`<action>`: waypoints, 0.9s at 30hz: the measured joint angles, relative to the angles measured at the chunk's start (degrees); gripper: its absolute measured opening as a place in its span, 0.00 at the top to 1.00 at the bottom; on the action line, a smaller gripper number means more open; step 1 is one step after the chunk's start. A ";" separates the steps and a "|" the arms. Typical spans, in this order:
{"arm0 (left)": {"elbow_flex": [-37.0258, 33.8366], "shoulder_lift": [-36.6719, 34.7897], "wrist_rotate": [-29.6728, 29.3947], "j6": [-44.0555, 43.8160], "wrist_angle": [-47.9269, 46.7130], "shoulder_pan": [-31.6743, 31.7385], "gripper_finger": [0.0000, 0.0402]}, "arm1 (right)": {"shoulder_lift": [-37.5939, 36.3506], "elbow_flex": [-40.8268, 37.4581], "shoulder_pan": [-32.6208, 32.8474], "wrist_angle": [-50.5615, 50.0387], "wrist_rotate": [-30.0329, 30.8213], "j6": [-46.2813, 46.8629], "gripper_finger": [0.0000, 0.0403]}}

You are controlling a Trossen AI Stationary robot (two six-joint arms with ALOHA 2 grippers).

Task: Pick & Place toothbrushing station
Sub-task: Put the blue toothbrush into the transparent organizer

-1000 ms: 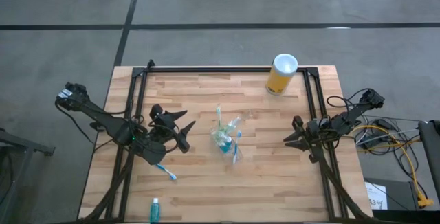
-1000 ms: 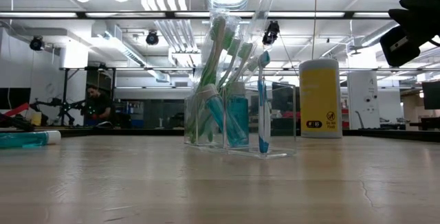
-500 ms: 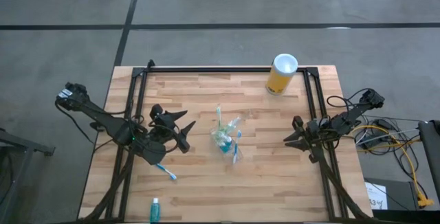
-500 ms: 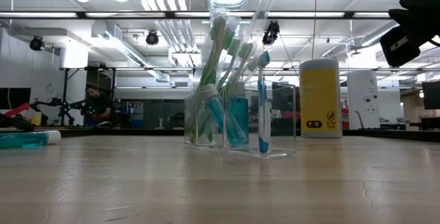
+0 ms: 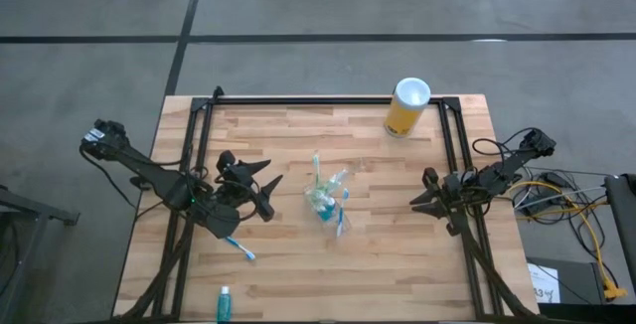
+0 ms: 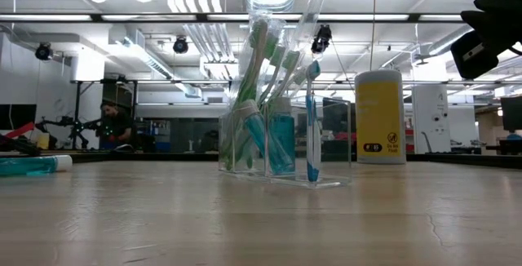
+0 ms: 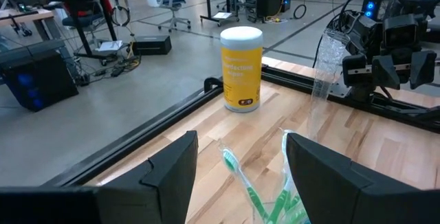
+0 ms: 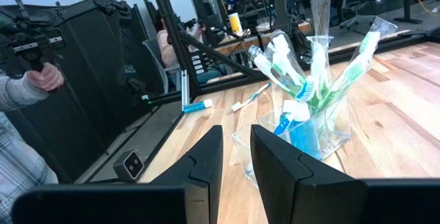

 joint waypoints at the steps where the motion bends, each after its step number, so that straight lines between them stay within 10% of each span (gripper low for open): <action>1: 0.00 0.00 0.01 -0.18 0.01 -0.01 0.43 | 0.00 0.00 0.00 0.00 0.00 0.00 0.81; 27: 0.00 0.07 2.57 -1.42 0.05 -0.03 0.43 | 0.00 0.00 0.00 0.00 0.00 0.00 0.81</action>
